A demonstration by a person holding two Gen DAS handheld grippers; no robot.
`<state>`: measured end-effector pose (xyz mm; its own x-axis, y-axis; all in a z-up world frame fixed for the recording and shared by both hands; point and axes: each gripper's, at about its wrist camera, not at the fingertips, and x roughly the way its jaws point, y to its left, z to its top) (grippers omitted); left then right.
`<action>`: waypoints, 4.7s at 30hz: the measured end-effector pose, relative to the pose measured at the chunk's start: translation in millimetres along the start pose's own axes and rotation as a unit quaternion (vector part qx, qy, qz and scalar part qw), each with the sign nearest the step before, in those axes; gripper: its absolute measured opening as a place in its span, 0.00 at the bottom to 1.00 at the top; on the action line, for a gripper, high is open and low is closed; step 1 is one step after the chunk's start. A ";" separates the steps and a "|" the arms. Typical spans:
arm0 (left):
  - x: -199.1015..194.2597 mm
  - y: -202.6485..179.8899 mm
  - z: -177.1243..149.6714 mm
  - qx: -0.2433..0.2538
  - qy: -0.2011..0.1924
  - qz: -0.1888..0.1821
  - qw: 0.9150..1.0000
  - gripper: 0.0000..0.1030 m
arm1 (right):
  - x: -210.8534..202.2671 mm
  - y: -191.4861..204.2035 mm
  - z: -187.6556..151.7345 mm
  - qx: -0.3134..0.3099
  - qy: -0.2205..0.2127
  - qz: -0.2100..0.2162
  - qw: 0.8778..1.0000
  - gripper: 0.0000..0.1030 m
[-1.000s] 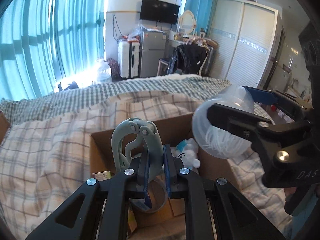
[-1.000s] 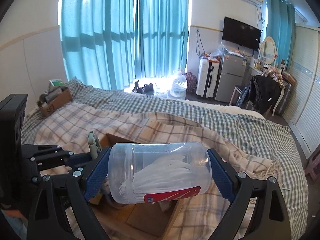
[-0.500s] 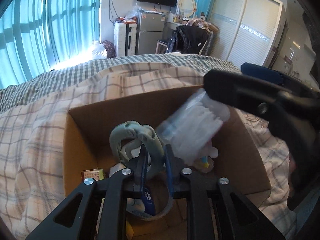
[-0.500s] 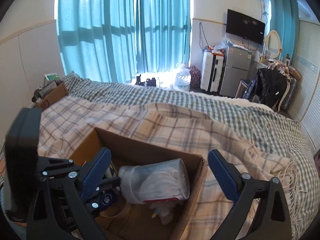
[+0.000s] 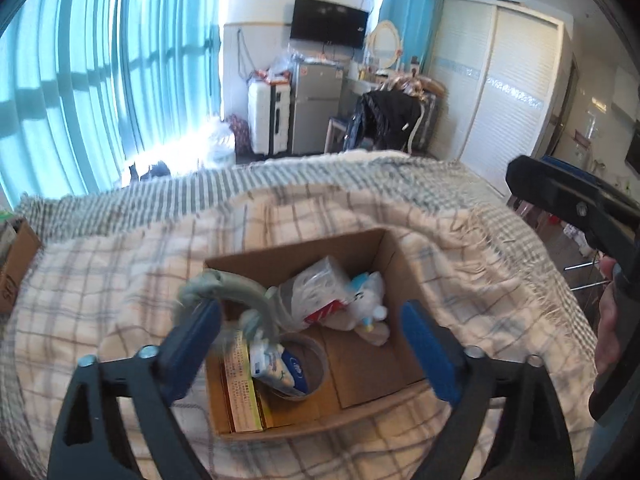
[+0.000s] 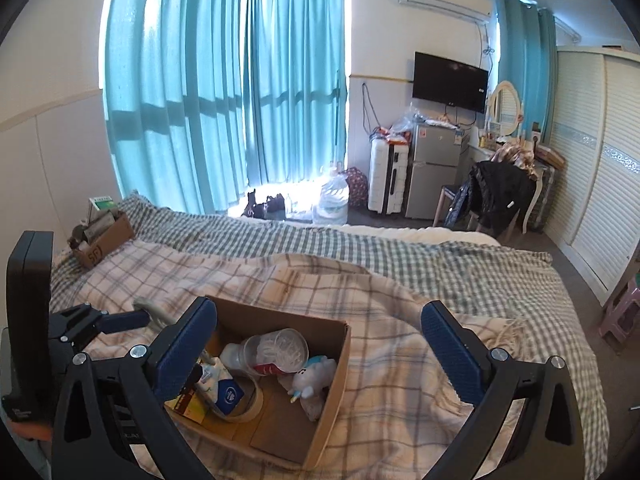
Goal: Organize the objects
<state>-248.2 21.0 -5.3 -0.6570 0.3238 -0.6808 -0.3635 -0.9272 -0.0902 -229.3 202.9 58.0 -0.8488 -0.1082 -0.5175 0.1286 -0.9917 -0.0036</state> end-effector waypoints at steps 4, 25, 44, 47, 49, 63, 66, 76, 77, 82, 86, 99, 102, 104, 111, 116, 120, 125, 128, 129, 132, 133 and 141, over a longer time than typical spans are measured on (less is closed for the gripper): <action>-6.2 -10.9 8.1 0.004 0.025 0.009 1.000 1.00 | -30.9 -3.7 1.2 0.002 -0.008 -0.019 1.000 1.00; -112.2 -38.6 -28.5 -0.030 -0.168 0.097 0.981 1.00 | -103.5 -11.0 -43.1 0.046 -0.082 -0.041 0.995 1.00; -77.3 -18.4 -121.4 -0.083 -0.178 0.122 0.973 1.00 | -65.0 1.1 -124.7 -0.009 -0.091 -0.071 0.993 1.00; -79.3 -18.9 -120.9 -0.082 -0.179 0.121 0.973 1.00 | -64.1 -0.2 -125.1 -0.004 -0.091 -0.066 0.994 1.00; -80.6 -20.1 -121.3 -0.077 -0.177 0.125 0.973 1.00 | -63.5 0.0 -125.9 -0.004 -0.089 -0.067 0.994 1.00; -82.0 -26.7 -123.0 -0.072 -0.174 0.129 0.974 1.00 | -62.3 -0.3 -129.1 -0.001 -0.085 -0.067 0.994 1.00; -81.4 -26.2 -123.0 -0.070 -0.173 0.130 0.974 1.00 | -62.4 0.3 -129.1 -0.002 -0.085 -0.068 0.994 1.00; -79.4 -27.0 -123.3 -0.069 -0.171 0.132 0.974 1.00 | -61.0 1.1 -129.5 -0.002 -0.081 -0.066 0.995 1.00; -79.2 -26.9 -123.5 -0.068 -0.170 0.132 0.974 1.00 | -60.9 1.3 -129.7 -0.002 -0.081 -0.066 0.995 1.00; -79.6 -26.2 -123.8 -0.073 -0.168 0.128 0.975 1.00 | -60.9 1.9 -129.8 -0.001 -0.081 -0.065 0.995 1.00; -79.4 -27.0 -122.5 -0.070 -0.167 0.129 0.975 1.00 | -61.1 1.3 -129.7 0.000 -0.081 -0.065 0.995 1.00; -79.4 -26.4 -122.0 -0.070 -0.168 0.132 0.974 1.00 | -61.1 1.9 -129.8 0.001 -0.081 -0.065 0.995 1.00; -80.3 -26.7 -122.9 -0.069 -0.172 0.133 0.974 1.00 | -61.1 1.8 -129.7 0.001 -0.081 -0.065 0.995 1.00; -80.0 -26.7 -123.1 -0.069 -0.166 0.138 0.974 1.00 | -61.1 1.8 -129.9 0.001 -0.081 -0.065 0.995 1.00; -78.5 -28.2 -123.2 -0.070 -0.160 0.134 0.976 1.00 | -61.0 2.5 -129.9 0.002 -0.082 -0.065 0.994 1.00; -80.0 -28.9 -124.0 -0.070 -0.166 0.142 0.973 1.00 | -60.6 3.1 -130.2 0.004 -0.084 -0.067 0.994 1.00; -80.3 -31.5 -122.7 -0.058 -0.166 0.149 0.973 1.00 | -60.6 2.7 -130.6 0.004 -0.083 -0.066 0.994 1.00; -80.8 -28.5 -123.7 -0.073 -0.168 0.139 0.973 1.00 | -60.6 3.1 -132.2 0.005 -0.082 -0.062 0.995 1.00; -81.0 -27.2 -124.4 -0.075 -0.167 0.139 0.973 1.00 | -60.8 3.3 -132.5 0.006 -0.081 -0.063 0.995 1.00; -81.2 -27.0 -124.7 -0.075 -0.168 0.141 0.973 1.00 | -60.7 3.3 -132.4 0.007 -0.080 -0.063 0.995 1.00; -81.2 -26.7 -125.1 -0.076 -0.168 0.142 0.973 1.00 | -59.8 3.7 -132.6 0.007 -0.077 -0.063 0.995 1.00; -81.1 -26.6 -125.4 -0.076 -0.167 0.141 0.973 1.00 | -59.5 3.8 -132.6 0.007 -0.076 -0.062 0.995 1.00; -78.2 -21.7 -129.6 -0.099 -0.166 0.122 0.973 1.00 | -57.9 2.5 -133.5 0.012 -0.076 -0.064 0.995 1.00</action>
<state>-103.3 -8.5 -44.3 -0.8971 0.1010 -0.4301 -0.0562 -0.9917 -0.1157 -111.3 216.0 -26.3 -0.9254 0.0107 -0.3788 0.0046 -0.9992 -0.0395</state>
